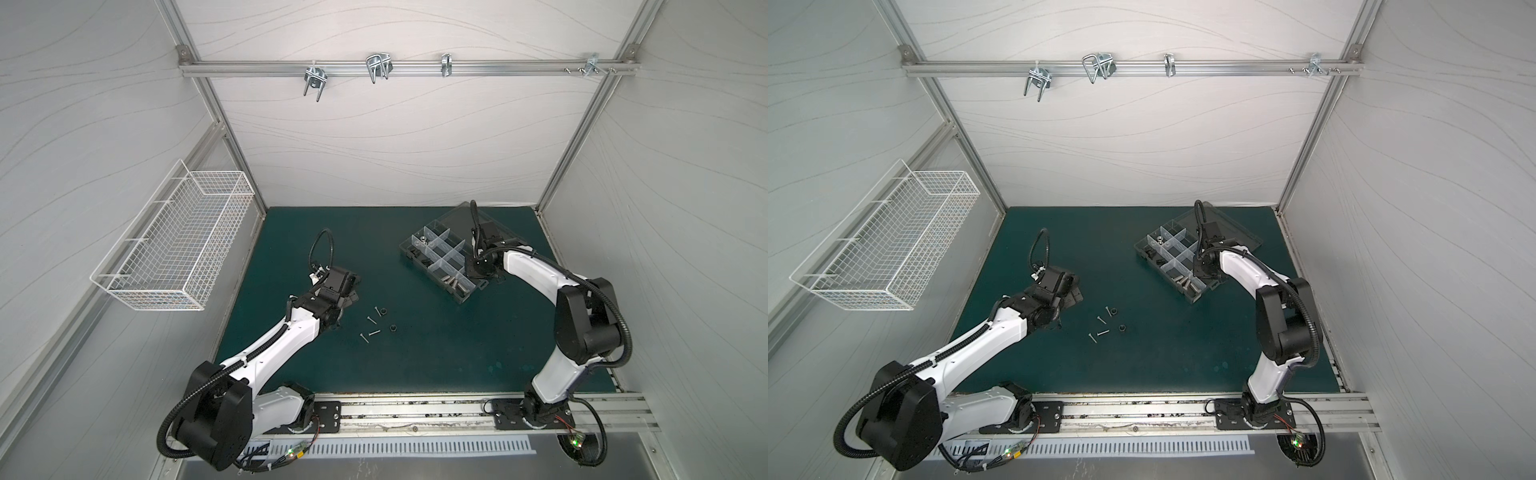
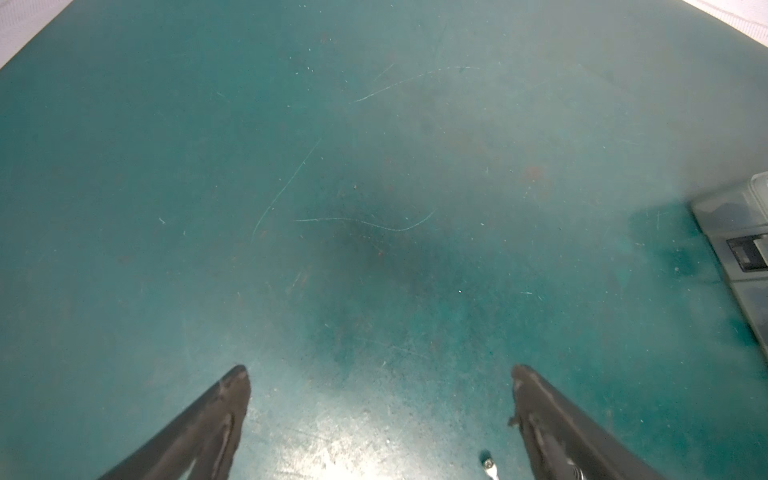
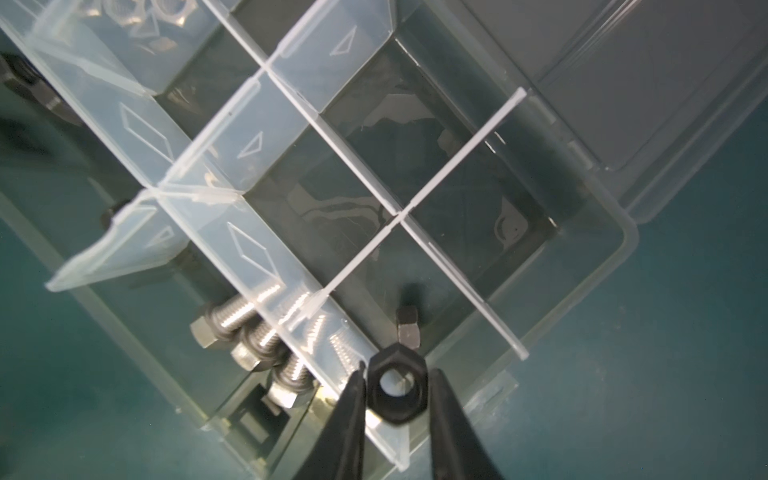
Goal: Sort the screws and nuts into containers
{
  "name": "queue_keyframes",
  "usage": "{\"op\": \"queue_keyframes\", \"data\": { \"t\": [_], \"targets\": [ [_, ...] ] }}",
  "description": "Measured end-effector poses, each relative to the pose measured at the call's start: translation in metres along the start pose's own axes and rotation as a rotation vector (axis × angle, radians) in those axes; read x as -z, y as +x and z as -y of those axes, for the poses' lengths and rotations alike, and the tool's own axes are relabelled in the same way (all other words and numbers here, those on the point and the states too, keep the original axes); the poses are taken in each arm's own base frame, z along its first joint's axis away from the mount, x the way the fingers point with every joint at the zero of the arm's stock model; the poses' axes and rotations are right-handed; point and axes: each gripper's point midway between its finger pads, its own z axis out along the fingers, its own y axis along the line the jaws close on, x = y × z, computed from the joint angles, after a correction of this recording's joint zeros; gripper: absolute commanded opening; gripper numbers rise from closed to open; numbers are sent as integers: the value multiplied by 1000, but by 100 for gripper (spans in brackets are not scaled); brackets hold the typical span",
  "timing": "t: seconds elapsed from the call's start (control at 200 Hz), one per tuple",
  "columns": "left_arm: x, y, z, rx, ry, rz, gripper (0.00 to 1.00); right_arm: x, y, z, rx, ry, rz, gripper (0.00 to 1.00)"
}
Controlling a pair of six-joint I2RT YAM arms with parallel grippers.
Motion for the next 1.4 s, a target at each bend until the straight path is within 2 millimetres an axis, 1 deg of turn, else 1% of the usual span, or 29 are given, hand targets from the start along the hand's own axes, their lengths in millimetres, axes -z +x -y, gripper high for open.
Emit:
{"op": "queue_keyframes", "data": {
  "t": [0.105, 0.295, 0.365, 0.43, 0.525, 0.625, 0.69, 0.735, 0.8, 0.85, 0.99, 1.081, 1.191, 1.306, 1.401],
  "targets": [
    [0, 0, 0, 0, 0, 0, 99, 0, 0, 0, -3, 1, -2, 48],
    [0, 0, 0, 0, 0, 0, 99, 2, -1, 1, -4, 0, 5, 49],
    [0, 0, 0, 1, 0, 0, 99, 8, -3, 0, -3, -5, 17, 49],
    [0, 0, 0, 1, -1, 0, 99, 17, -5, -4, 9, -15, 37, 49],
    [0, 0, 0, 5, -1, 0, 99, 34, -8, -18, 41, -40, 78, 49],
    [0, -1, -1, 15, -4, 3, 99, 52, -2, -50, 117, -89, 112, 49],
    [0, -1, -1, 23, -7, 7, 99, 59, 7, -74, 175, -128, 117, 49],
    [0, -2, -2, 30, -12, 11, 99, 61, 17, -92, 218, -158, 109, 49],
    [0, -3, -4, 44, -21, 18, 99, 62, 37, -116, 282, -199, 86, 48],
    [1, -3, -6, 53, -29, 21, 99, 62, 56, -134, 337, -230, 63, 48],
    [3, -6, -11, 92, -48, 42, 99, 65, 103, -175, 468, -312, 9, 48],
    [5, -7, -17, 118, -62, 54, 99, 67, 124, -196, 530, -358, -14, 48],
    [6, -5, -24, 143, -83, 62, 99, 60, 142, -212, 582, -373, -44, 48],
    [7, -3, -31, 162, -102, 70, 99, 45, 156, -219, 623, -359, -84, 48],
    [9, -4, -33, 177, -105, 78, 99, 36, 163, -225, 657, -350, -105, 48]
  ]
}}
